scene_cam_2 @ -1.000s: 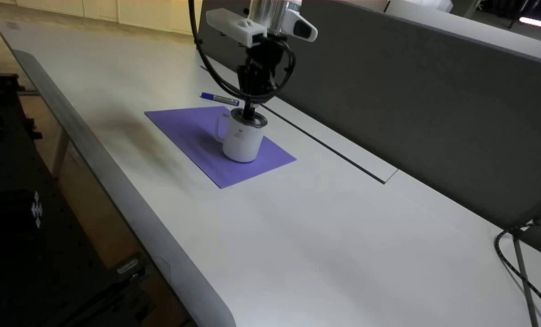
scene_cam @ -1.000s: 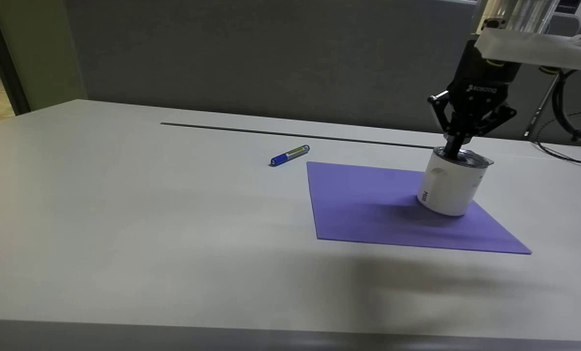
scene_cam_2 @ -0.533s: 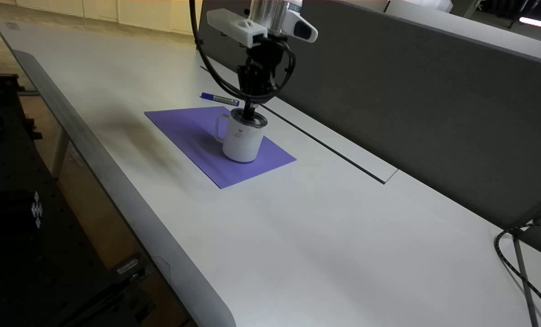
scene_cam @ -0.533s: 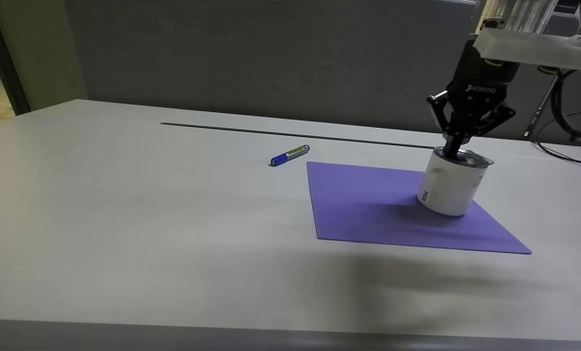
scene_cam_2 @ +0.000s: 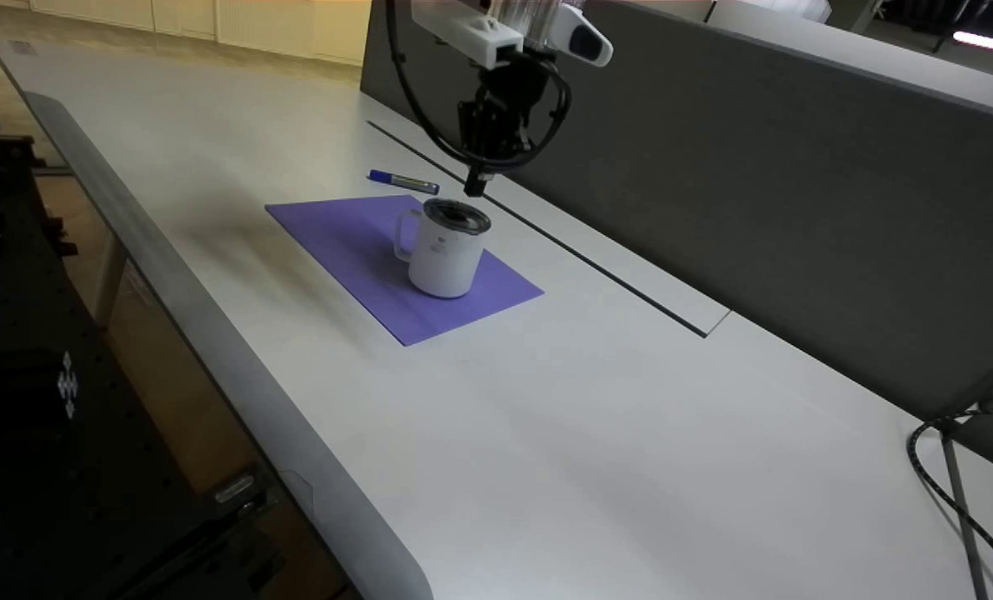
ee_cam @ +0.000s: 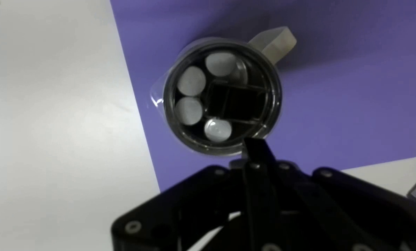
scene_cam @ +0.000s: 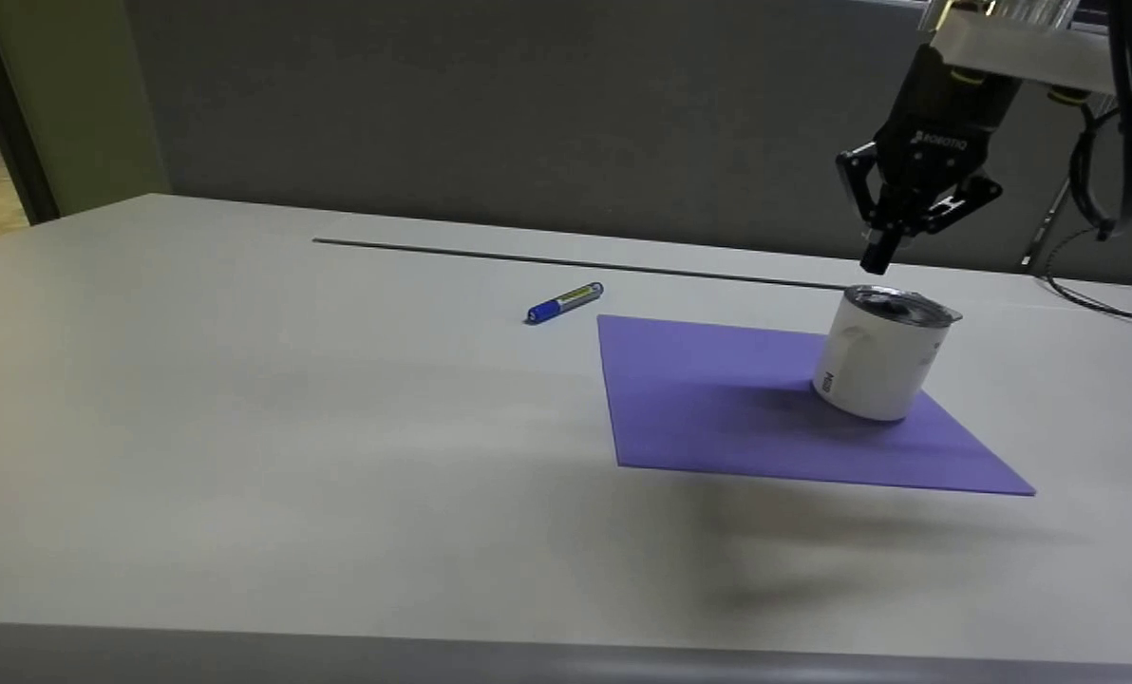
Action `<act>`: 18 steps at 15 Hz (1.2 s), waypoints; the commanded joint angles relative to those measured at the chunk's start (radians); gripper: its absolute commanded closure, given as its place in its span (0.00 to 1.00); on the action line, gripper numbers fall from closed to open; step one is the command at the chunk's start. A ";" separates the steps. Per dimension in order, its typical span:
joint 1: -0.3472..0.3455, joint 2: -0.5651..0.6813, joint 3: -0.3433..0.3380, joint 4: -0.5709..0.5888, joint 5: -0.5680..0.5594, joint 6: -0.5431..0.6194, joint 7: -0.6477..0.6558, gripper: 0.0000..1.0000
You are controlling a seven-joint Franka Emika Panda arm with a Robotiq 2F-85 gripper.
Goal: Open the lid of the thermos cup
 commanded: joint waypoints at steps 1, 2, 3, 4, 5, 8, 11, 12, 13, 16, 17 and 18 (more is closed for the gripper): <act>0.003 0.006 -0.018 0.098 -0.069 -0.154 -0.008 0.75; 0.007 0.009 -0.022 0.118 -0.100 -0.196 -0.019 0.74; 0.011 0.011 -0.026 0.133 -0.134 -0.229 -0.027 0.68; 0.010 0.010 -0.025 0.142 -0.154 -0.253 -0.044 0.61; 0.010 0.010 -0.024 0.152 -0.171 -0.280 -0.056 0.55; 0.005 -0.006 -0.020 0.162 -0.183 -0.347 -0.099 0.34; -0.016 -0.033 -0.012 0.139 -0.111 -0.272 -0.112 0.13; -0.020 -0.041 -0.012 0.129 -0.087 -0.240 -0.109 0.07; -0.021 -0.043 -0.013 0.131 -0.077 -0.238 -0.113 0.00; -0.025 -0.046 -0.015 0.136 -0.060 -0.236 -0.118 0.00; -0.025 -0.045 -0.016 0.139 -0.059 -0.239 -0.117 0.00; -0.022 -0.040 -0.017 0.147 -0.068 -0.258 -0.114 0.00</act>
